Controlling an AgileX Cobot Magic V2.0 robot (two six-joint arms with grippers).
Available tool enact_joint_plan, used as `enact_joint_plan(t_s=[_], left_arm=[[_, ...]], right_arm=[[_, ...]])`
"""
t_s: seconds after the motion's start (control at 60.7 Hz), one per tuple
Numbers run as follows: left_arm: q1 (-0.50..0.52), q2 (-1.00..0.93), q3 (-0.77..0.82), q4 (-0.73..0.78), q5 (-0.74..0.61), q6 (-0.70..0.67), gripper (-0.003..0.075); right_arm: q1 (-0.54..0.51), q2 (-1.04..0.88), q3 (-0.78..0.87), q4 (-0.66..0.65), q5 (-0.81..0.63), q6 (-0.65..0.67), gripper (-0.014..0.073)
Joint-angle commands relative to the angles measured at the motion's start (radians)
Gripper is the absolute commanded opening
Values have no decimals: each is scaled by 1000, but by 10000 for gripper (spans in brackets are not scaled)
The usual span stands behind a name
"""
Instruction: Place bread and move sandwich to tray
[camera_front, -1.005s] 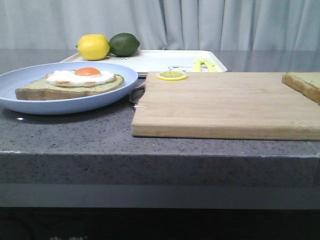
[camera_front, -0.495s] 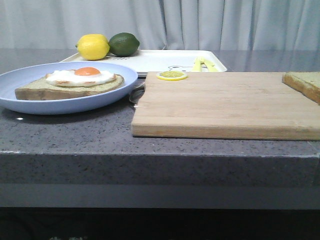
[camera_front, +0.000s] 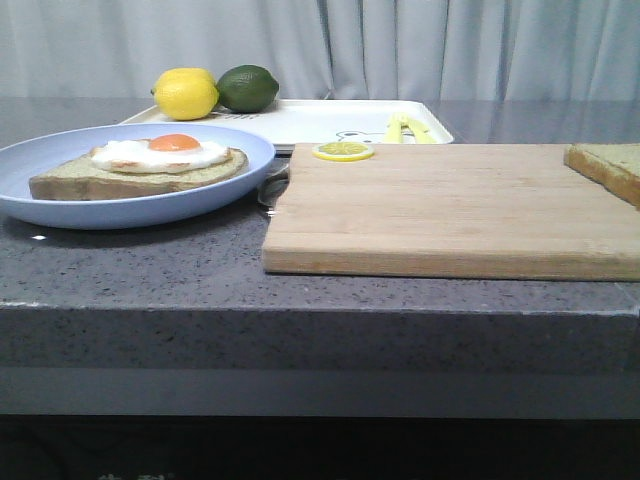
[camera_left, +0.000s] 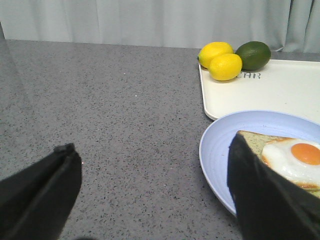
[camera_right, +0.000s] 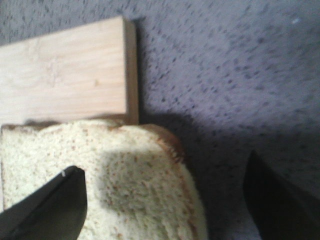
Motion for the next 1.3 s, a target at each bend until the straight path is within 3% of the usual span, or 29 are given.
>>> enact_joint_plan(t_s=[0.0, 0.181, 0.264, 0.495, 0.577, 0.808, 0.94, 1.038, 1.137, 1.286], left_arm=[[1, 7, -38, -3, -74, -6, 589], [1, 7, -38, -3, -74, -6, 589], [1, 7, -38, -3, -74, -6, 589], [1, 7, -38, -3, -74, -6, 589], [1, 7, -38, -3, -72, -6, 589], [1, 7, -36, -3, -72, -6, 589], [1, 7, -35, -3, -72, -6, 589], [1, 7, -35, -3, -72, -6, 589], [1, 7, -35, -3, -72, -6, 589], [1, 7, -35, -3, -72, -6, 589]], right_arm=[[7, -15, -35, 64, 44, -37, 640], [14, -8, -35, 69, 57, -43, 638], [14, -8, -35, 69, 68, -43, 573], [14, -8, -35, 69, 76, -43, 36], [14, -14, -35, 74, 76, -42, -75], [14, -92, -36, 139, 69, -42, -55], [14, -166, -36, 290, 120, -41, -55], [32, -206, -36, 484, 199, -41, -55], [97, -226, -35, 626, 237, -43, -55], [287, -226, -35, 670, 154, -43, -55]])
